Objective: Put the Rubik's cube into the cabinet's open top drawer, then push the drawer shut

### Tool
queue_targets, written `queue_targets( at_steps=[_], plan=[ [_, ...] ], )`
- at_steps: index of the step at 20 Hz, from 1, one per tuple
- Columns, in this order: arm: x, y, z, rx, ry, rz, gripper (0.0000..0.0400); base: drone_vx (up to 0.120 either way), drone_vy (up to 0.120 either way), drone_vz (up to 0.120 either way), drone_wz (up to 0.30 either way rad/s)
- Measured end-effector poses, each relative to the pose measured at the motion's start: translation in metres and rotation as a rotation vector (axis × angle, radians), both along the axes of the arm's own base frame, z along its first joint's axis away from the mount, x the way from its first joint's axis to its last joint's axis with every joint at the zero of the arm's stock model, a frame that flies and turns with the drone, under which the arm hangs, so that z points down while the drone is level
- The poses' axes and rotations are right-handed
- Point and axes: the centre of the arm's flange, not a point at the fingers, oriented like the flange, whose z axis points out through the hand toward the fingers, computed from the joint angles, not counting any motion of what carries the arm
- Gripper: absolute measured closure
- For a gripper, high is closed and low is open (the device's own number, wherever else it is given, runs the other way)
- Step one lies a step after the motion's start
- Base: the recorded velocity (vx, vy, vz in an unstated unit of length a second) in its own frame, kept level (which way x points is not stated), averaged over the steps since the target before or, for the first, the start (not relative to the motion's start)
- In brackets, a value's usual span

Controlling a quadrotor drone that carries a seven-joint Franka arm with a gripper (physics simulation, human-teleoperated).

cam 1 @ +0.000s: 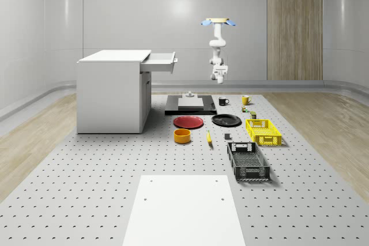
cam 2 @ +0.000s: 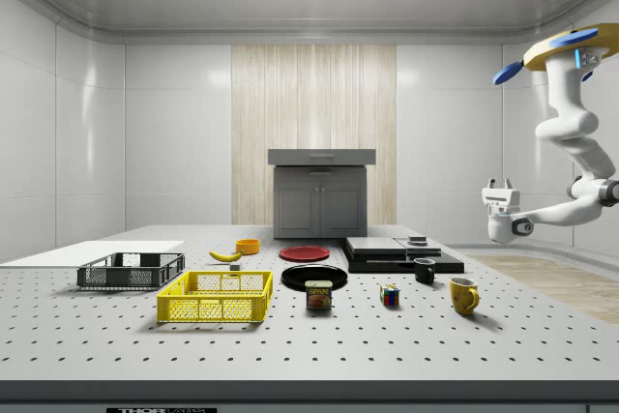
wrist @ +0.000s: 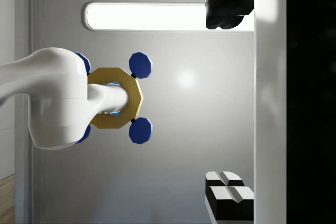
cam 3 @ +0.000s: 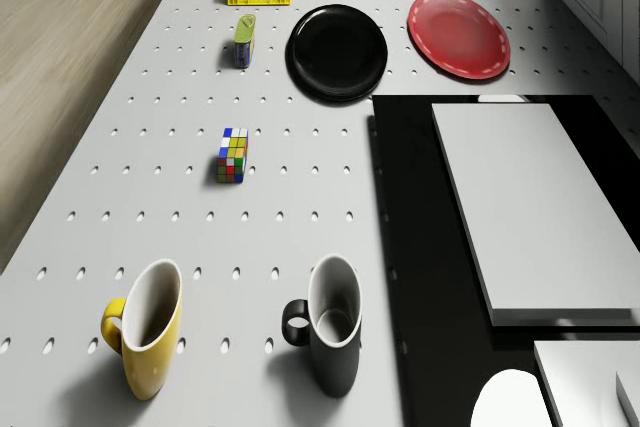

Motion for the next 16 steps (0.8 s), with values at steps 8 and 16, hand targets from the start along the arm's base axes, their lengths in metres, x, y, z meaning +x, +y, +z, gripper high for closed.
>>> queue_targets(
  at_steps=[8, 16],
  plan=[
    [-0.0001, 0.0, 0.0044, 0.0, -0.006, 0.0, 0.0, 0.12, 0.12, 0.0, 0.0],
    [-0.0007, 0.0001, 0.0051, -0.001, -0.012, 0.0, 0.0, 0.12, 0.12, 0.0, 0.0]
  ],
)
